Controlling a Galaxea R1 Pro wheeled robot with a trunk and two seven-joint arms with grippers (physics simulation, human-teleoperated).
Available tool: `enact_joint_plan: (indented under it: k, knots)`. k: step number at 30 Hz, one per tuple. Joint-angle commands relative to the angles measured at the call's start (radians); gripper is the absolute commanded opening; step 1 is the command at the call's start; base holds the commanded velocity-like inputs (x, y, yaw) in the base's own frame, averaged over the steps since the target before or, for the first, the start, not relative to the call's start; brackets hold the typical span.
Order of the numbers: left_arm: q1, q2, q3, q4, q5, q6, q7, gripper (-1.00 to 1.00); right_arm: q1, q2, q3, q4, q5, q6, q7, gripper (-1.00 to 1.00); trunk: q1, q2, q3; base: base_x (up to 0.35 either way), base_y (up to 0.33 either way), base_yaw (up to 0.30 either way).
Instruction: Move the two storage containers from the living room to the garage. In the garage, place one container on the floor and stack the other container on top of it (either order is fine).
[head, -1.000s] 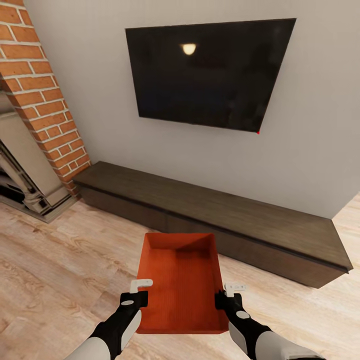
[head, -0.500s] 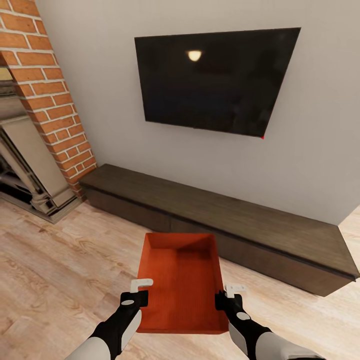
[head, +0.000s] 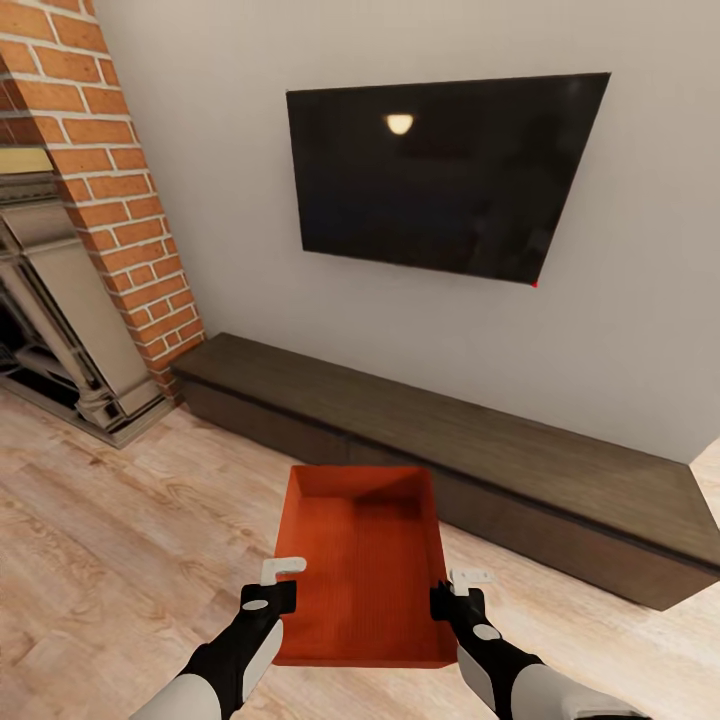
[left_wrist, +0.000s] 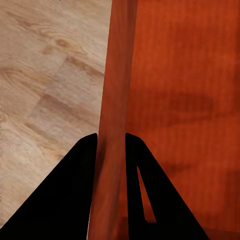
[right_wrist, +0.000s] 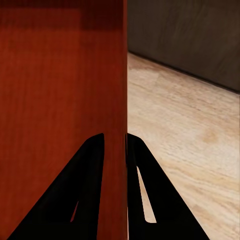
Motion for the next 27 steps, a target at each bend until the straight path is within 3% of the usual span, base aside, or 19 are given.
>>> enact_joint_plan:
  k: [1,27]
  knots:
    - [-0.002,0.001,0.012,-0.005,0.002,0.007,0.01,-1.0,0.001,0.0,0.038,0.001,-0.01,-0.006,-0.01,-1.0,0.0,-0.001,0.001,0.0,0.0,0.079]
    - [-0.002,0.001,0.012,-0.005,0.002,0.007,0.01,-1.0,0.001,0.0,0.038,0.006,-0.01,-0.026,-0.009,-1.0,0.0,-0.001,0.043,0.0,0.0,0.011]
